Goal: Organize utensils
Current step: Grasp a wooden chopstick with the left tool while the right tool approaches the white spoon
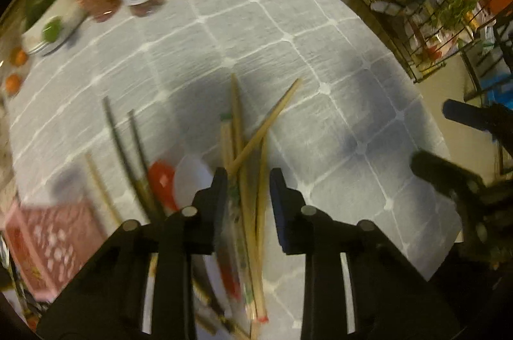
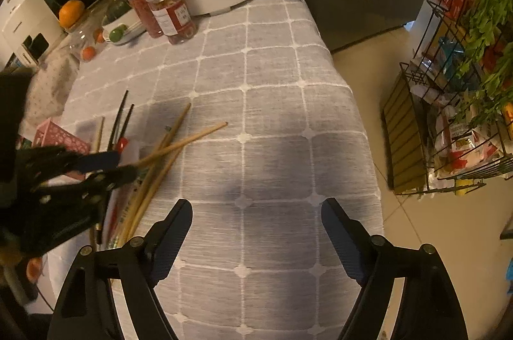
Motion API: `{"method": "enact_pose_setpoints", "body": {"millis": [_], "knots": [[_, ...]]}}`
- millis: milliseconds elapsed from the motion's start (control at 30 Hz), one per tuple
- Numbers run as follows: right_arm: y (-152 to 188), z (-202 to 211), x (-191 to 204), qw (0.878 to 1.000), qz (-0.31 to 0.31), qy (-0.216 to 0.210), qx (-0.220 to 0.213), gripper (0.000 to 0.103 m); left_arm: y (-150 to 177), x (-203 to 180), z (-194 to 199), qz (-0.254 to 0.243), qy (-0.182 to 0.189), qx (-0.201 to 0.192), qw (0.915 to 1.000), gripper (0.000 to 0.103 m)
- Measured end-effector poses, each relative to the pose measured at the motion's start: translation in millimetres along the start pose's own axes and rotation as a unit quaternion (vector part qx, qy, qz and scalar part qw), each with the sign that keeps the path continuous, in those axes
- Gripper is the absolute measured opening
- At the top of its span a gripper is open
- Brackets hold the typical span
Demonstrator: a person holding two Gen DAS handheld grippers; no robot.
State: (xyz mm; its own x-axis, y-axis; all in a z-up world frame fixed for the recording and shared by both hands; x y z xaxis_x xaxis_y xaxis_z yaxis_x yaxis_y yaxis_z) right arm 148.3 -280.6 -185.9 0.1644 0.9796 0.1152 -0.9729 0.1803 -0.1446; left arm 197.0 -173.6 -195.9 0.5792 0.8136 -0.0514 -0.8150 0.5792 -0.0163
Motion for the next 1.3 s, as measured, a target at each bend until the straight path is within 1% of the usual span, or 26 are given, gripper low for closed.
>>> {"method": "enact_pose_setpoints", "body": {"millis": [100, 167, 233, 267, 367, 400, 500, 667, 833, 900, 1067, 1100, 1133, 1233, 1300], "knots": [[0.0, -1.8, -5.9, 1.0, -0.008, -0.004, 0.004, 0.084, -14.2, 2.3, -11.4, -0.006, 0.0, 0.01, 0.9999, 0.028], [-0.1, -2.5, -9.9, 1.0, -0.013, -0.009, 0.007, 0.084, -19.1, 3.6, -15.3, -0.008, 0.004, 0.016, 0.9998, 0.025], [-0.8, -2.7, -15.5, 1.0, -0.017, -0.009, 0.007, 0.084, -22.8, 2.4, -18.9, -0.017, 0.006, 0.024, 0.9996, 0.017], [-1.0, -2.9, -17.3, 1.0, -0.018, -0.01, 0.007, 0.084, -23.7, 1.6, -20.6, -0.022, 0.006, 0.028, 0.9994, 0.015], [-1.2, -4.1, -20.8, 1.0, -0.022, -0.01, 0.008, 0.084, -26.6, 2.3, -21.7, -0.024, -0.005, 0.029, 0.9993, 0.012], [-1.3, -4.4, -22.0, 1.0, -0.024, -0.011, 0.009, 0.084, -26.9, 3.3, -20.9, -0.021, -0.006, 0.03, 0.9993, 0.01], [-1.4, -5.2, -23.6, 1.0, -0.027, -0.012, 0.01, 0.084, -26.3, 6.0, -16.1, -0.011, -0.01, 0.02, 0.9997, 0.006], [-3.0, -5.9, -20.1, 0.999, -0.029, -0.018, 0.012, 0.084, -17.1, 12.6, 7.8, 0.01, 0.002, -0.016, 0.9998, 0.006], [-6.0, -7.0, -11.8, 0.999, -0.028, -0.024, 0.012, 0.084, 5.8, 20.4, 40.6, 0.029, 0.012, -0.06, 0.9977, 0.005], [-6.9, -7.7, -7.9, 0.999, -0.028, -0.026, 0.012, 0.084, 19.5, 23.8, 55.7, 0.036, 0.011, -0.083, 0.9959, 0.005], [-10.0, -11.8, 9.1, 0.999, -0.019, -0.038, 0.016, 0.084, 53.5, 30.4, 87.4, 0.057, -0.016, -0.137, 0.9888, 0.004], [-11.0, -13.2, 13.4, 0.999, -0.016, -0.038, 0.017, 0.083, 61.1, 32.8, 92.5, 0.06, -0.016, -0.144, 0.9876, 0.0], [-12.5, -15.1, 19.3, 0.999, -0.013, -0.04, 0.019, 0.083, 70.0, 35.7, 99.7, 0.064, -0.018, -0.156, 0.9855, 0.0], [-16.1, -20.0, 36.3, 0.998, -0.005, -0.056, 0.023, 0.077, 90.6, 41.6, 115.9, 0.075, -0.018, -0.186, 0.9796, 0.0], [-19.6, -23.5, 49.5, 0.997, 0.002, -0.075, 0.025, 0.07, 102.7, 46.2, 124.5, 0.084, -0.015, -0.205, 0.975, 0.0]]}}
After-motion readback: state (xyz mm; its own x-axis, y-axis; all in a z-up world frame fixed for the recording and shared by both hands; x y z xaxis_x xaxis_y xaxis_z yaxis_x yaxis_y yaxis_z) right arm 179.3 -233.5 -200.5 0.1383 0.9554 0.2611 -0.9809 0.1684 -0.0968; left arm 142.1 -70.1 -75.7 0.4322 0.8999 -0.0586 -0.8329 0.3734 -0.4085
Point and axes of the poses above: each gripper's, at about its wrist camera, not at the fingertips, and z roughly against the way its jaws point, x to its left, y to its underside, the point moved 6 cm from there along -z, roughly the way its jaws point, and after that the axes turned 12 degrees about x, right-handed, at the moved point
